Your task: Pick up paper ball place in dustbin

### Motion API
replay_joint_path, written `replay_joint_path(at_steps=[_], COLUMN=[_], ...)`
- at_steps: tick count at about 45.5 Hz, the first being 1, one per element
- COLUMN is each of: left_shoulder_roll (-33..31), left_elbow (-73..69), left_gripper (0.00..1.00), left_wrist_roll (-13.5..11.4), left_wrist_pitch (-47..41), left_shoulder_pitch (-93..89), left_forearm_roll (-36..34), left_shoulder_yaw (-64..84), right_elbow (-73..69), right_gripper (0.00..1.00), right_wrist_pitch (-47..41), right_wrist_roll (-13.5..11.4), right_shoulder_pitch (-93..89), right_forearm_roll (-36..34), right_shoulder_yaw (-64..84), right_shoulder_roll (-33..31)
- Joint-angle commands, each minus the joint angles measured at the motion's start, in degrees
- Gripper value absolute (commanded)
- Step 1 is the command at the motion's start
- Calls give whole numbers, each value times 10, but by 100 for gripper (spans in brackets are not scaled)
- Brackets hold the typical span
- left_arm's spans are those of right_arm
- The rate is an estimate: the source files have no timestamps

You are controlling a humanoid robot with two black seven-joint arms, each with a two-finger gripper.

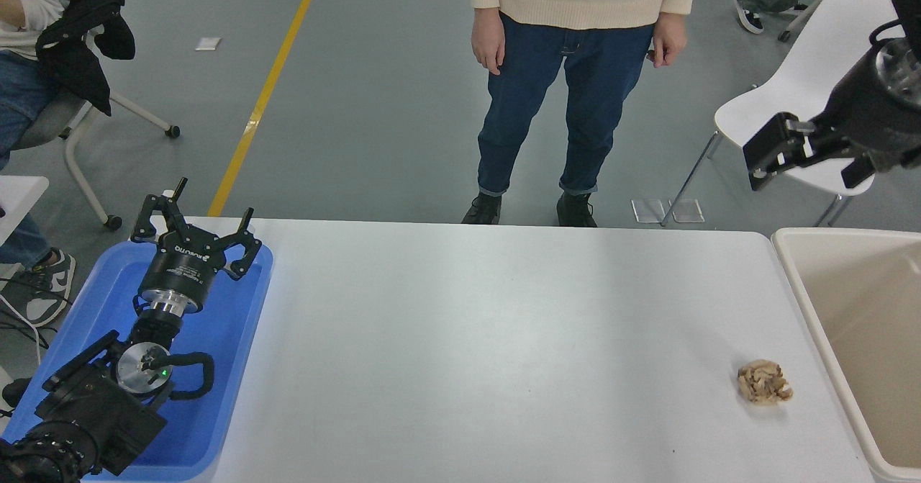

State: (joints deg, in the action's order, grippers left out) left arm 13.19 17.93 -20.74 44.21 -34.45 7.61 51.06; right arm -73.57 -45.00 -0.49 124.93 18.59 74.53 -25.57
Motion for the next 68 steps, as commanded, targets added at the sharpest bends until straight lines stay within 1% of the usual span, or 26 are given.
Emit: replay_joint_path(at_steps=[1,3,10,18,20,25,29,42,68], left_shoulder_roll=[0,0,0,0,0,0,0,0,0], left_elbow=[0,0,0,0,0,0,0,0,0], left_gripper=[100,100,100,100,100,100,100,100,100], left_wrist_roll=[-1,0,-1,-1,-1,-1,-1,-2,-2], left_wrist_pitch=[0,0,0,0,0,0,0,0,0], left_shoulder_pitch=[0,0,0,0,0,0,0,0,1], left_forearm_roll=[0,0,0,0,0,0,0,0,0], left_shoulder_yaw=[0,0,0,0,0,0,0,0,0], right_elbow=[15,16,20,87,123,157,178,232,236], right_gripper=[100,100,100,100,100,99,99,99,100], right_wrist_pitch=[0,7,91,185,206,223,246,276,280], right_wrist_roll=[0,0,0,0,-1,-1,-1,-1,-1], right_shoulder_pitch=[-117,-141,-207,-332,-377,-427,-465,-539,-566], right_forearm_roll=[6,6,8,14,36,88,109,113,102], right_shoulder_yaw=[-23,-32,-47,-114,-140,-166,-174,-175,-205], right_shoulder_roll=[-17,-26,-32,-43,-45,-42,-41,-41,-40])
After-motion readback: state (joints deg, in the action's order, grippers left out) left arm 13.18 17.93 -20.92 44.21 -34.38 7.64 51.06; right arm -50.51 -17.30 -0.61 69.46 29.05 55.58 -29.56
